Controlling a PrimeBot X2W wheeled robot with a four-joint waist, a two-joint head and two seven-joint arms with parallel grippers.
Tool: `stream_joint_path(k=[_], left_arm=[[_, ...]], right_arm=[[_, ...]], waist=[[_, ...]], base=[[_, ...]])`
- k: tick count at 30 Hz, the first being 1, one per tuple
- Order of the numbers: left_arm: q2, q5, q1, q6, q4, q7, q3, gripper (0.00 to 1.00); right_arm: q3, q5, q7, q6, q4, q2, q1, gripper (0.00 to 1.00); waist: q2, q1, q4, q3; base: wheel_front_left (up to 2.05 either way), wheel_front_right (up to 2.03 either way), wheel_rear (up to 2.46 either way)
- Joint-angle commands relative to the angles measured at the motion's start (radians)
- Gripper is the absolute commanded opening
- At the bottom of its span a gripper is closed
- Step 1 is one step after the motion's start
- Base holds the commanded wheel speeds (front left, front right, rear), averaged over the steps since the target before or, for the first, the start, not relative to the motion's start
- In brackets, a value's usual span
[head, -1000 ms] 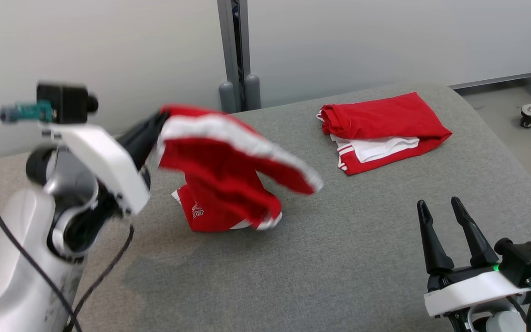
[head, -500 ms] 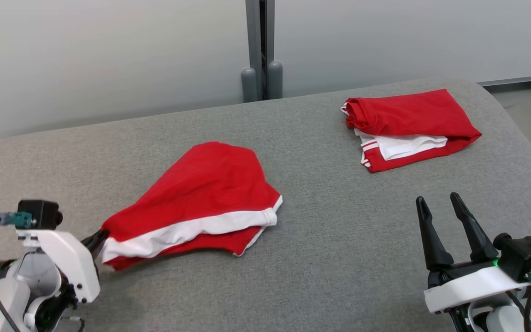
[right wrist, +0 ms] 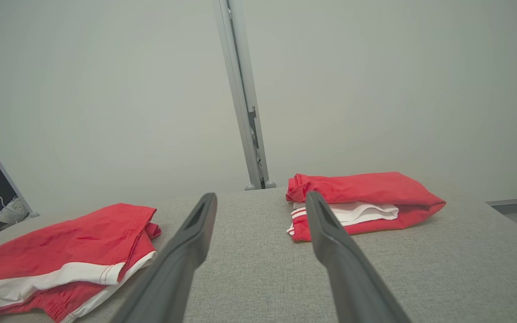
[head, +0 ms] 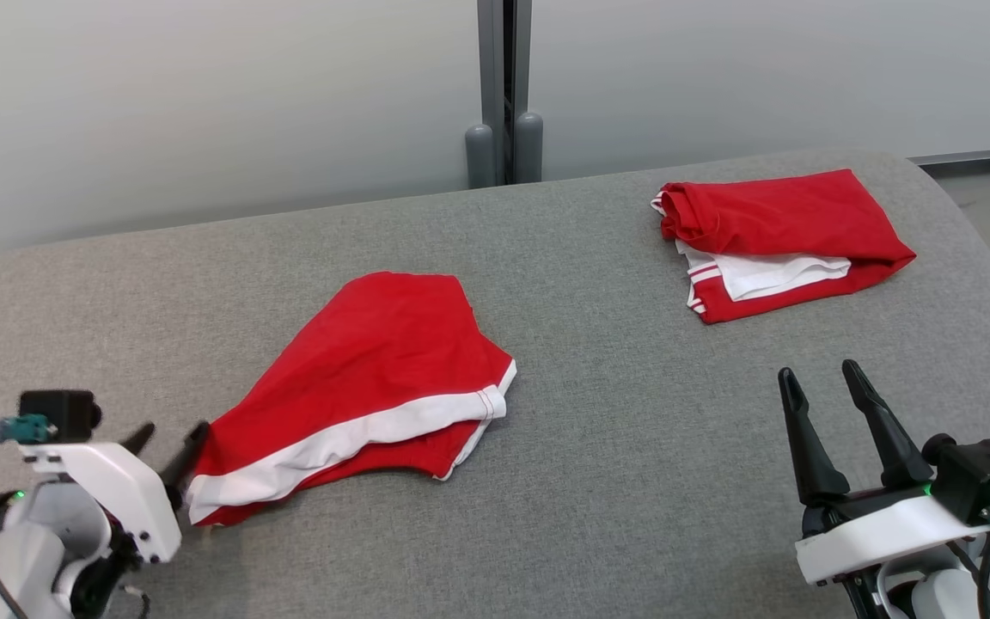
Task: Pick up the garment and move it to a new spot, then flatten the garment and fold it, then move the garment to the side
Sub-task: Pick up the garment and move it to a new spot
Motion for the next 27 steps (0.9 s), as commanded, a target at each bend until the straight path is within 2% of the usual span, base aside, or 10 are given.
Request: stream_joint_path(k=[1, 6, 8, 13, 18, 27], left_arm=[[0.019, -0.012, -0.023, -0.005, -0.011, -0.027, 0.005, 1.00], [0.052, -0.004, -0.040, -0.004, -0.065, -0.113, 0.020, 1.00], [0.065, 0.013, -0.035, 0.011, -0.104, -0.154, 0.028, 1.00], [0.078, 0.043, 0.025, 0.093, -0.238, -0.244, 0.057, 1.00], [0.073, 0.074, 0.121, 0.194, -0.373, -0.318, 0.074, 1.00], [0.006, 0.146, 0.285, 0.309, -0.491, -0.382, 0.125, 1.00]], right_arm=[[-0.002, 0.002, -0.001, 0.001, 0.001, -0.008, -0.002, 1.00], [-0.007, -0.002, -0.001, 0.001, -0.005, -0.008, 0.009, 1.00], [-0.012, -0.004, -0.001, 0.001, -0.008, -0.005, 0.015, 1.00], [-0.018, -0.010, -0.001, 0.001, -0.025, 0.004, 0.029, 1.00], [-0.028, -0.010, -0.001, 0.001, -0.044, 0.010, 0.042, 1.00], [-0.032, -0.007, -0.001, 0.001, -0.065, 0.011, 0.062, 1.00]], waist=[[0.0000, 0.0000, 0.003, -0.003], [0.0000, 0.0000, 0.013, -0.011], [0.0000, 0.0000, 0.018, -0.017], [0.0000, 0.0000, 0.026, -0.029], [0.0000, 0.0000, 0.035, -0.035], [0.0000, 0.0000, 0.064, -0.037]], base=[[0.00, 0.00, 0.00], [0.00, 0.00, 0.00], [0.00, 0.00, 0.00], [0.00, 0.00, 0.00], [0.00, 0.00, 0.00], [0.00, 0.00, 0.00]])
